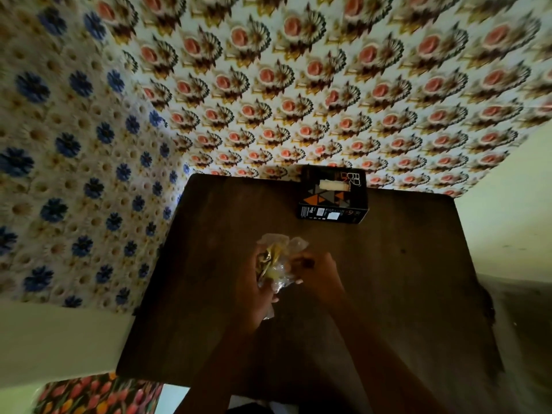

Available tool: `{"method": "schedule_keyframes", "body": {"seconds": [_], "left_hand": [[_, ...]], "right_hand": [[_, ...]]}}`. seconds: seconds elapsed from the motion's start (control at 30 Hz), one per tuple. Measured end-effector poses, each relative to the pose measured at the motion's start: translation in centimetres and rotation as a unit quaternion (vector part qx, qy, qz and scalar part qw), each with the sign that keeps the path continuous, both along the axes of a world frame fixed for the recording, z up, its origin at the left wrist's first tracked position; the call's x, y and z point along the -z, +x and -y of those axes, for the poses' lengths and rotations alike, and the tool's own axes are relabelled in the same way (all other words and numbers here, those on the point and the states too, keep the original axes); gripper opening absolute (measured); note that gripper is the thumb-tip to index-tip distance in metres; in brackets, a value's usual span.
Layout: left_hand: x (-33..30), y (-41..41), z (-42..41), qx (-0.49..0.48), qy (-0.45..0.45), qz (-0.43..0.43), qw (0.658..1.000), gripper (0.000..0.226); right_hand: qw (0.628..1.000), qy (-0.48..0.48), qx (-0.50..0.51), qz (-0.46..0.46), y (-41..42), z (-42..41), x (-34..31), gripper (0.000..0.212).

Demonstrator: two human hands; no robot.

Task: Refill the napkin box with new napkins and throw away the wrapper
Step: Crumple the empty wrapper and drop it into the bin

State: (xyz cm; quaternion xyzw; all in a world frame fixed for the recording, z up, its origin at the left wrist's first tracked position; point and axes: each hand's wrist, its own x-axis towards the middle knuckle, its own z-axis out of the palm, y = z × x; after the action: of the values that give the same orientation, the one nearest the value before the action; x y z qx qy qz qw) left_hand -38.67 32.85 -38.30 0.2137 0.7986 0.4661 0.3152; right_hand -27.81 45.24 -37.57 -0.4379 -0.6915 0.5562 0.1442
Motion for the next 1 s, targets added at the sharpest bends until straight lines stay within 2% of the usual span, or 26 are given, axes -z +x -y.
{"method": "schedule_keyframes", "body": {"seconds": [0.13,0.23,0.3,0.33,0.4,0.47,0.53,0.6,0.63,0.73,0.83,0.93,1.0], "left_hand": [[-0.7,0.0,-0.5,0.005,-0.054,-0.041,0.998,0.037],[-0.9,-0.7,-0.4,0.006,-0.060,-0.074,0.995,0.038],[-1.0,-1.4,-0.4,0.025,-0.064,-0.064,0.996,0.025],[-1.0,-1.7,-0.5,0.023,-0.052,-0.033,0.998,0.017],[-1.9,-2.0,-0.3,0.004,0.004,0.096,0.995,0.010],[-2.1,-2.7,0.2,-0.001,0.106,0.237,0.966,0.026],[-2.4,-3.5,1.1,0.054,0.137,0.278,0.949,0.050],[-2.7,-3.6,1.6,0.101,0.111,0.248,0.957,0.082],[-2.6,-3.6,1.7,0.107,0.097,0.215,0.966,0.090],[-2.5,-2.6,1.4,0.103,0.099,0.128,0.981,0.072],[-2.2,-1.4,1.3,0.148,0.133,0.068,0.978,0.072],[-2.0,-0.1,0.9,0.166,0.097,0.041,0.980,0.042],[-1.4,0.7,0.6,0.154,0.076,0.015,0.985,0.032]], "right_hand": [[0.998,0.053,-0.030,-0.013,-0.8,0.0,-0.2,0.013],[0.997,0.048,-0.059,-0.034,-1.0,0.1,-0.1,0.016],[0.995,0.037,-0.076,-0.051,-0.9,0.1,-0.4,0.023],[0.994,0.044,-0.083,-0.052,-0.8,0.0,-0.6,0.028],[0.993,0.057,-0.086,-0.052,-0.8,-0.1,-0.9,0.037],[0.994,0.065,-0.074,-0.045,-0.6,-0.1,-1.0,0.041],[0.996,0.066,-0.043,-0.044,-0.2,-0.1,-1.0,0.041],[0.997,0.055,-0.021,-0.051,0.4,0.1,-0.9,0.042],[0.997,0.055,-0.018,-0.053,0.6,0.2,-0.7,0.040],[0.994,0.081,-0.017,-0.066,1.2,0.9,-0.6,0.029],[0.992,0.103,0.003,-0.078,2.1,1.7,-1.0,0.023],[0.991,0.104,0.032,-0.080,3.7,2.4,-1.4,0.022],[0.990,0.092,0.065,-0.091,5.0,2.8,-1.4,0.024]]}}
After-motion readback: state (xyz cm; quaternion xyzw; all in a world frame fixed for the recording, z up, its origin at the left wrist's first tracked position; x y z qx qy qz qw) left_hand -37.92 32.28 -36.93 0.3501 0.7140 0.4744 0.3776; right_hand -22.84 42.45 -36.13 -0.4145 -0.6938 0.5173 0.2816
